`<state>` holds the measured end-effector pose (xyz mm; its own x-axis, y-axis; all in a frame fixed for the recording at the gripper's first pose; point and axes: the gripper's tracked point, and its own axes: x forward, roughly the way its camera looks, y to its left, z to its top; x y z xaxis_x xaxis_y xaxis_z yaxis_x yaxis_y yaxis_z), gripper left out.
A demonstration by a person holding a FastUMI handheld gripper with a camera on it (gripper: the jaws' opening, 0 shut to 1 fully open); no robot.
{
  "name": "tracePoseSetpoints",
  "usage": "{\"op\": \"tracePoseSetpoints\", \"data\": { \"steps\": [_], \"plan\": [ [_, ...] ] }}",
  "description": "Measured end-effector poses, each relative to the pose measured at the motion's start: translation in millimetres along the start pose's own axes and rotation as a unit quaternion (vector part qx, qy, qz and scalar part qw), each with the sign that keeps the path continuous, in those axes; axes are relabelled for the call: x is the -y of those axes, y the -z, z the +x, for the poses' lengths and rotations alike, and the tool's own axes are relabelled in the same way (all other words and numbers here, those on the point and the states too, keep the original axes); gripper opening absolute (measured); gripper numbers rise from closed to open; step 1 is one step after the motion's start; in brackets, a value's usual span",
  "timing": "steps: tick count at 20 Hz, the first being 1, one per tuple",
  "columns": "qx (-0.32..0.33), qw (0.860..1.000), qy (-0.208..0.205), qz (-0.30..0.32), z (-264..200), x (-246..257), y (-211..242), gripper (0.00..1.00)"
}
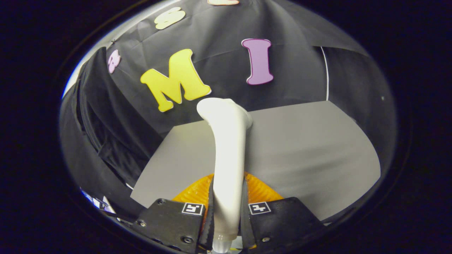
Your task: Iron the clothes twice with a garment steamer, once on the left side and once on the right side.
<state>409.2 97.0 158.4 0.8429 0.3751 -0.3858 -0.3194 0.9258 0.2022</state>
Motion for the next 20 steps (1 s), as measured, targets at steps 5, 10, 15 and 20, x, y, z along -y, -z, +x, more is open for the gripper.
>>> {"op": "tracePoseSetpoints", "data": {
  "steps": [5, 10, 15, 20],
  "plan": [
    [0.057, 0.997, -0.050, -0.014, -17, -18, -15, 0.32],
    [0.122, 0.990, -0.066, -0.014, -58, -41, -45, 0.32],
    [0.190, 0.979, -0.057, -0.039, -114, -87, -81, 0.32],
    [0.266, 0.961, -0.022, -0.066, -181, -152, -105, 0.32]
  ]
}}
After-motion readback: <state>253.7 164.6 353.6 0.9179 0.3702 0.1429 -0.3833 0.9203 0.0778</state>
